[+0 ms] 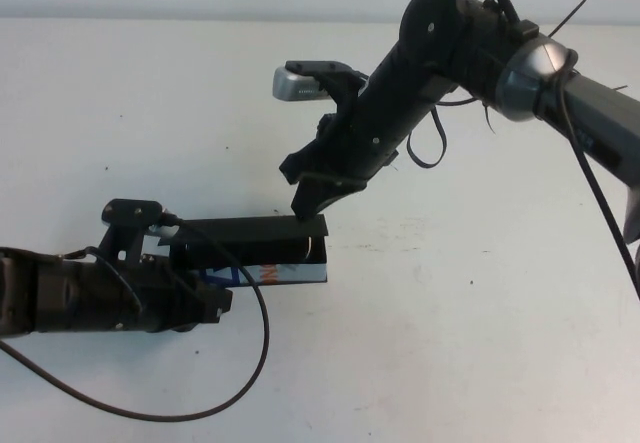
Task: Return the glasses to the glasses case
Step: Close the glasses case
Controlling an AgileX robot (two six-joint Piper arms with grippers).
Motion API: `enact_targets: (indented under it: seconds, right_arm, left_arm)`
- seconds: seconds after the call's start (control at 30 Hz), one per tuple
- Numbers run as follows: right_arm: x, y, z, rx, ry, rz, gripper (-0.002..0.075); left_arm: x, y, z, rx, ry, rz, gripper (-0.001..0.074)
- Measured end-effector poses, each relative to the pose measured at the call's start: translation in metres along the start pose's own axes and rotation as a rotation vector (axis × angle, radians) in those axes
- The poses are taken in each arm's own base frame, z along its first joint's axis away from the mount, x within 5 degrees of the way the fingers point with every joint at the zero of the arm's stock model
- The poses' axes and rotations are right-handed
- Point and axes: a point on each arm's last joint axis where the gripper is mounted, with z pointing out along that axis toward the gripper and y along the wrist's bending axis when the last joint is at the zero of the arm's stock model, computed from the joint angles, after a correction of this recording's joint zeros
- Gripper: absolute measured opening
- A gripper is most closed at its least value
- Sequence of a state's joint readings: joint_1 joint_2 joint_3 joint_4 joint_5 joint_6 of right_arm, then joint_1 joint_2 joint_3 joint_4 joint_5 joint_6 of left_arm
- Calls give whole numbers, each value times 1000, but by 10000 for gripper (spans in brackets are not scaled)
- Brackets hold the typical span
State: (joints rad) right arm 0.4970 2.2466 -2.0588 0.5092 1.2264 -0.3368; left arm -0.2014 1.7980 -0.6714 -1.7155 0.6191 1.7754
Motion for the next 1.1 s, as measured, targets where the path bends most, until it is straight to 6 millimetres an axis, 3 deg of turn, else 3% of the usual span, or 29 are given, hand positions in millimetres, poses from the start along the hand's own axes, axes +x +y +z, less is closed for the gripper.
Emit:
enact_targets:
  seconds: [0.27, 0.47, 0.63, 0.8, 0.93, 1.1]
  right_arm:
    - [31, 3, 27, -13, 141, 45, -11]
    - [33, 1, 28, -6, 146, 46, -11]
    - [32, 3, 24, -2, 140, 40, -11]
    - [28, 21, -9, 24, 76, 3, -11]
    - [28, 46, -57, 107, -6, -27, -11]
    - [52, 76, -111, 175, -81, -32, -11]
  left_arm:
    - [1, -1, 0, 16, 16, -33, 0]
    - [6, -8, -8, 21, 25, -33, 0]
    - [12, -22, -30, 14, -8, -22, 0]
    - [20, -46, -63, 15, -75, 20, 0]
    - [16, -72, -101, 5, -191, 105, 0]
    - [19, -105, -161, -99, -390, 265, 0]
